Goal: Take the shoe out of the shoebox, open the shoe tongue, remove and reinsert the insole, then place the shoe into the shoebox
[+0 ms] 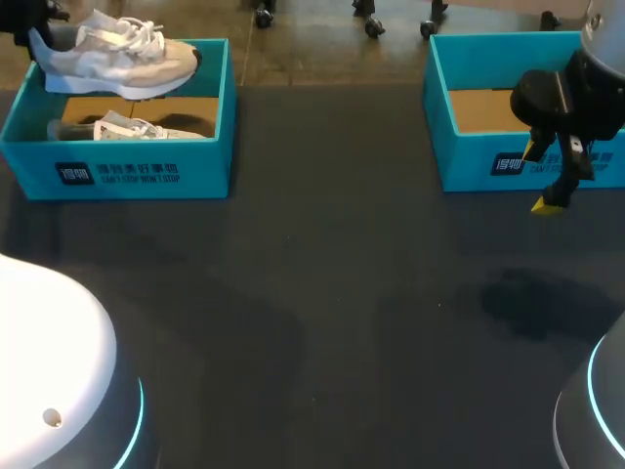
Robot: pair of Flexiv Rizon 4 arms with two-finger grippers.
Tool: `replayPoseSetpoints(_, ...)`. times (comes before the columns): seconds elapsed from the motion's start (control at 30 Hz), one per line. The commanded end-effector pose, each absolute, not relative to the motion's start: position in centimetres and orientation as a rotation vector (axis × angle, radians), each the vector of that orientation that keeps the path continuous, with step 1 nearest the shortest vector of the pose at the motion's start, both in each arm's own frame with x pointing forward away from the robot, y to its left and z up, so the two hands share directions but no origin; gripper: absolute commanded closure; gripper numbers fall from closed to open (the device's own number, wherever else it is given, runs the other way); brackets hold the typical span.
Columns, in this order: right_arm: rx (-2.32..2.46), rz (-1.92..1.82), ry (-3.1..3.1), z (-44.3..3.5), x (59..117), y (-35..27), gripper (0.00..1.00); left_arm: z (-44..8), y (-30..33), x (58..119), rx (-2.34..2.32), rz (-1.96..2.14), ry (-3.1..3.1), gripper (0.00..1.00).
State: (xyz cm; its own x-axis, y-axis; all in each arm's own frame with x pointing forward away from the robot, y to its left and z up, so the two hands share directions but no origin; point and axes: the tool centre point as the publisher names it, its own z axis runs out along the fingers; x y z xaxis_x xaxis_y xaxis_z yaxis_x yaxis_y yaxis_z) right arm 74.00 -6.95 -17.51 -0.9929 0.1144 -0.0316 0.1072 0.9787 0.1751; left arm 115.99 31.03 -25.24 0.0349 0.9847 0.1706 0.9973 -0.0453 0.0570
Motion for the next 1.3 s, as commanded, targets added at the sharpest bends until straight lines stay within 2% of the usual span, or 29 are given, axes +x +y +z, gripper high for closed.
replayPoseSetpoints(0.03,0.175,0.264,3.086,-17.5,74.1,-6.8,0.00,-26.4,30.9,116.9,-2.187,-0.245,-2.119,1.00)
replayPoseSetpoints(1.3,0.175,0.264,3.086,-17.5,74.1,-6.8,0.00,-35.6,29.2,119.1,-2.163,-0.239,-2.091,1.00)
